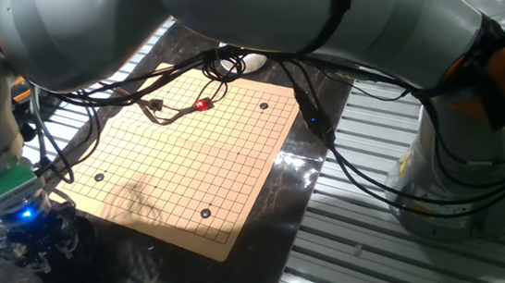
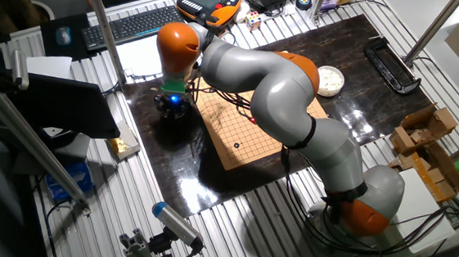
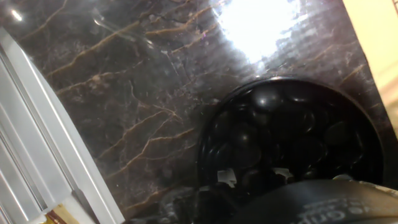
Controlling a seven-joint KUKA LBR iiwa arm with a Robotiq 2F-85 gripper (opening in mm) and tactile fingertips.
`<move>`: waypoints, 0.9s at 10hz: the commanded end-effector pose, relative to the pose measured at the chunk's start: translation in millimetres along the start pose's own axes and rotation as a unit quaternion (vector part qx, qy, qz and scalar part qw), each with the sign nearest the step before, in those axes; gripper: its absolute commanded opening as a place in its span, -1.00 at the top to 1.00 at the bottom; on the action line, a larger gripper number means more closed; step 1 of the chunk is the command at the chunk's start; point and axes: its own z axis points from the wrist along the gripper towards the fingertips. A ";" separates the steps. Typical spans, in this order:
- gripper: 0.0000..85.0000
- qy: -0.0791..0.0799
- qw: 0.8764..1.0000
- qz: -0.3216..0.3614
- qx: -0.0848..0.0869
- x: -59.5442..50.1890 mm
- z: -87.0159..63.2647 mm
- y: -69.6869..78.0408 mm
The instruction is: Play the first move as black on the 3-4 point in the upper right corner of the Go board
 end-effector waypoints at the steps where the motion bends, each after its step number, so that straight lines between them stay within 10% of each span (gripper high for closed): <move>1: 0.15 0.000 1.000 0.000 0.000 0.7 0.8 0.2; 9: 0.33 0.000 1.000 -0.014 0.004 -3.6 1.4 -1.8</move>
